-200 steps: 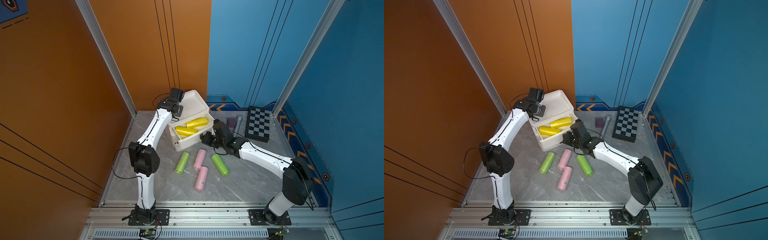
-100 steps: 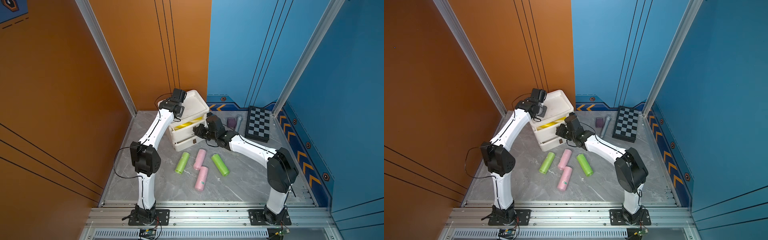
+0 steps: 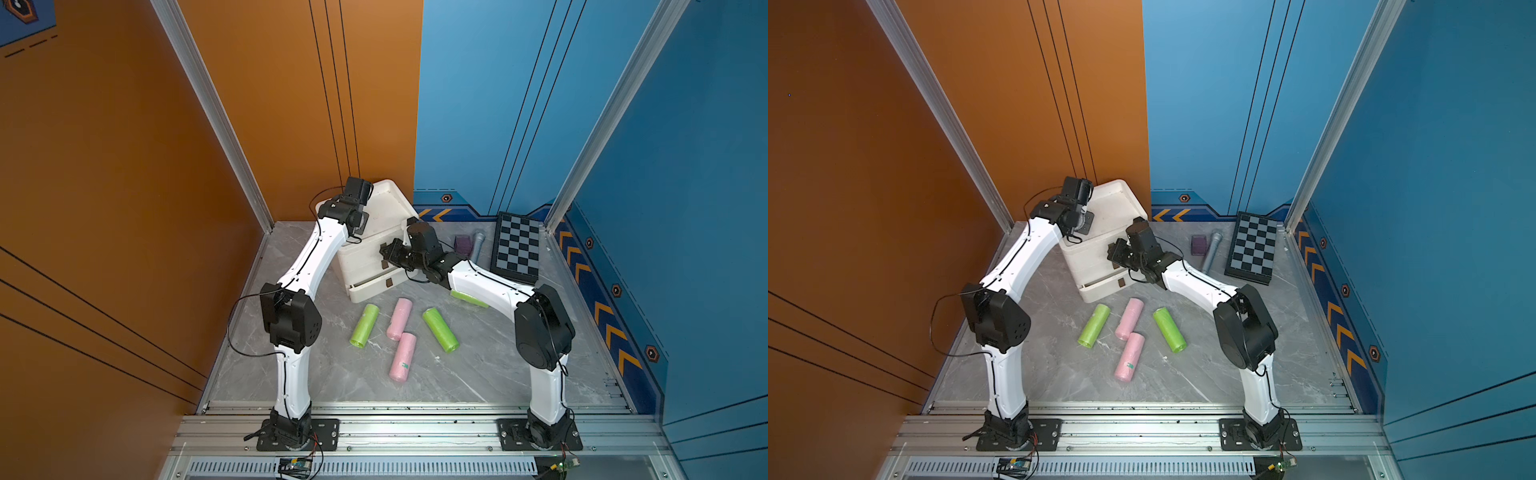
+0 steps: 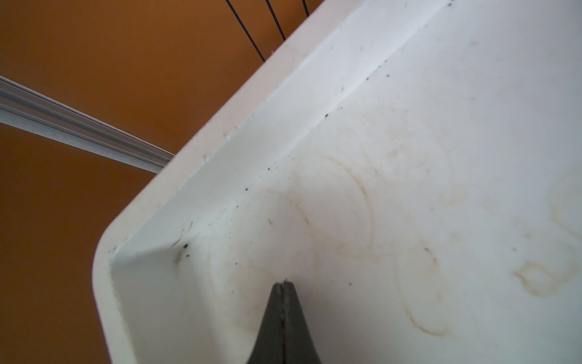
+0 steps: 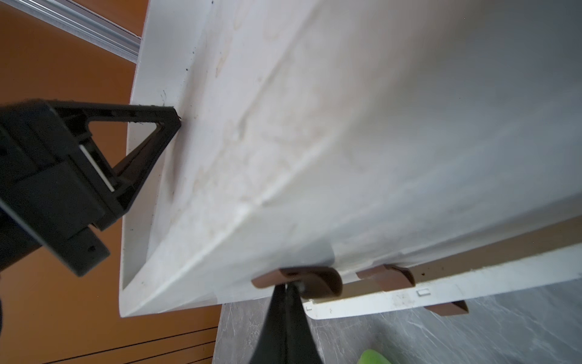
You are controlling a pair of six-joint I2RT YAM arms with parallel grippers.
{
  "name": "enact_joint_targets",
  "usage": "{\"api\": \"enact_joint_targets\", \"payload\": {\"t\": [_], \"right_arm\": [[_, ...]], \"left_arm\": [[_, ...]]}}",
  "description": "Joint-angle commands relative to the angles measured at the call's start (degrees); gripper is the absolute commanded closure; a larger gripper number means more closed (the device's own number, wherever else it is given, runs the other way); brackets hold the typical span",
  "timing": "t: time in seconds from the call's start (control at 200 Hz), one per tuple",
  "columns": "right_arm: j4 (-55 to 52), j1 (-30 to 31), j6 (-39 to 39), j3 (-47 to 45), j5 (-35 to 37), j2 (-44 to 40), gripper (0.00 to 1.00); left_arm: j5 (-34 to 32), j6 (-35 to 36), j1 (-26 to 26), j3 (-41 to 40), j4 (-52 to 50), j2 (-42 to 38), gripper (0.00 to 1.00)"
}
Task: Sort the rolls of trash bags by color and place them into the drawer
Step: Close the drawer of the storage box.
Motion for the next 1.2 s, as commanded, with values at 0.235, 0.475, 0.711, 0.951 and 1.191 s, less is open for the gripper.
{"api": "enact_joint_targets", "payload": {"t": [0.235, 0.475, 0.711, 0.951, 1.191], "right_arm": [[0.15, -0.9, -4.75, -2.8, -0.13, -2.87, 1.0], [14.01, -3.89, 5.9, -16.75, -3.58, -7.46, 0.67], [33.14, -6.27, 20.89, -23.74, -7.95, -2.47, 0.52], [35.02, -5.82, 22.49, -22.0, -7.82, 2.64, 0.49], [36.31, -2.93, 23.64, -20.06, -6.66, 6.77, 0.48]], "left_arm": [[10.54, -1.85, 0.49, -2.23, -18.88, 4.69, 1.0], [9.83, -2.65, 2.39, 0.62, -18.88, 1.22, 1.0], [6.16, -3.24, 6.25, 0.18, -18.88, 1.86, 1.0], [10.86, -5.08, 11.31, -0.14, -18.88, 2.15, 1.0], [14.18, -5.7, 12.27, -0.76, -18.9, 3.58, 1.0]]}}
